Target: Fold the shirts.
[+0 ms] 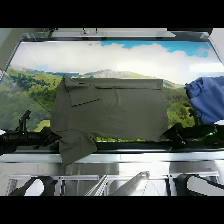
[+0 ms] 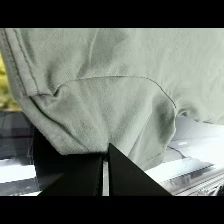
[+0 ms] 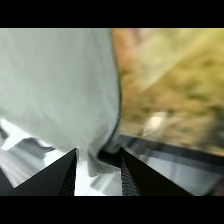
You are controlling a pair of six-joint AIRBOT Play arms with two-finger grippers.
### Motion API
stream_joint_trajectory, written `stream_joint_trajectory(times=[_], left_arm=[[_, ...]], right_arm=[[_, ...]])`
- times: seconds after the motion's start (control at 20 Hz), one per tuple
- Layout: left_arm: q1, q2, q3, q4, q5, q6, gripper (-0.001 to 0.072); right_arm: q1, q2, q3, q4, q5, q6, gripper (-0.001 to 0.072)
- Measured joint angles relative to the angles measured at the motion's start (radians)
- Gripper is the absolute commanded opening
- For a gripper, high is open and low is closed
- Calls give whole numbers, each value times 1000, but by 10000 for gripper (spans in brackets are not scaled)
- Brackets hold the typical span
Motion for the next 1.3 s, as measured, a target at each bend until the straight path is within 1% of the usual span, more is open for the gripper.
stream_joint_trajectory(times=[0.2,0.4,0.6,0.8,1.05,1.3], left_arm=[[0,0,0,-1,-4,0,25],[0,0,0,-2,-5,0,25],[0,0,0,-4,-8,0,25],[0,0,0,-4,-8,0,25],[0,0,0,-4,-9,0,25],[0,0,0,-4,-9,0,25]], right_arm=[[0,15,79,-135,26,69,341],[-1,32,110,-188,43,95,341],[-1,43,119,-146,76,86,341],[0,17,122,-119,68,71,341],[3,-57,122,-66,73,14,340],[33,-85,119,-9,95,-34,339]])
